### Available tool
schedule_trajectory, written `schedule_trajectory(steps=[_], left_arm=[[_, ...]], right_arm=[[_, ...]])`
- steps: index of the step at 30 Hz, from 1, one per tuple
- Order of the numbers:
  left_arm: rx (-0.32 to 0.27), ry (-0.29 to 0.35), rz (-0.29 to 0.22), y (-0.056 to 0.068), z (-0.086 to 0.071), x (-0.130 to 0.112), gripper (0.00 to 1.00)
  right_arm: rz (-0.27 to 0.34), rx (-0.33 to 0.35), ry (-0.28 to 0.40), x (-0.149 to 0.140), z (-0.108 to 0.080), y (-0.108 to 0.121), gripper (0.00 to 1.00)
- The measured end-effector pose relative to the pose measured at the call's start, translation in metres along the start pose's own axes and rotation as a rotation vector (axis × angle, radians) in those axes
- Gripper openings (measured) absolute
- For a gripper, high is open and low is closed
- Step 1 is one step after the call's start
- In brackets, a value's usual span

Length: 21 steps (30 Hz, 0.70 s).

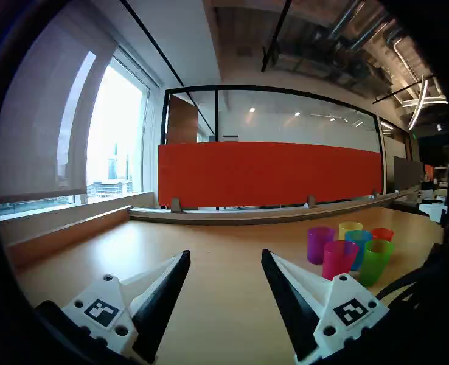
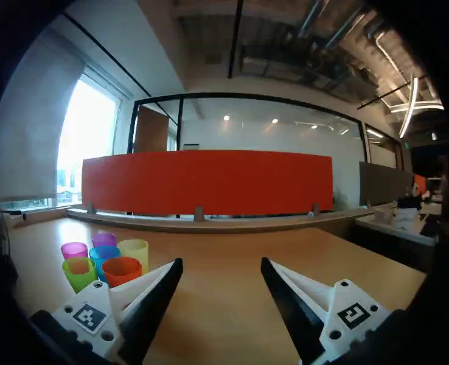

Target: Pour water

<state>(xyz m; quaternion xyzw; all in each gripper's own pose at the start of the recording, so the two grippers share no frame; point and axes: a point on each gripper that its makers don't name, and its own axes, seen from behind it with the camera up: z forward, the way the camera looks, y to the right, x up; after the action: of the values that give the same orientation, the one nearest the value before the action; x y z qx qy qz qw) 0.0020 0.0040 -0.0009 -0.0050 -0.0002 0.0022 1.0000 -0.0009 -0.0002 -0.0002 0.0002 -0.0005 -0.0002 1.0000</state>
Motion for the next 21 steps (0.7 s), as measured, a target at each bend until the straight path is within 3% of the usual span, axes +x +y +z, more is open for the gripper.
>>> schedule_trajectory(steps=[9, 21], left_arm=[[-0.022, -0.004, 0.067, 0.005, 0.001, 0.015, 0.86], [-0.072, -0.014, 0.055, 0.018, 0.01, 0.048, 0.86]], right_arm=[[-0.001, 0.011, -0.017, 0.001, 0.0, -0.003, 0.99], [-0.023, 0.051, -0.026, 0.038, 0.004, -0.011, 0.99]])
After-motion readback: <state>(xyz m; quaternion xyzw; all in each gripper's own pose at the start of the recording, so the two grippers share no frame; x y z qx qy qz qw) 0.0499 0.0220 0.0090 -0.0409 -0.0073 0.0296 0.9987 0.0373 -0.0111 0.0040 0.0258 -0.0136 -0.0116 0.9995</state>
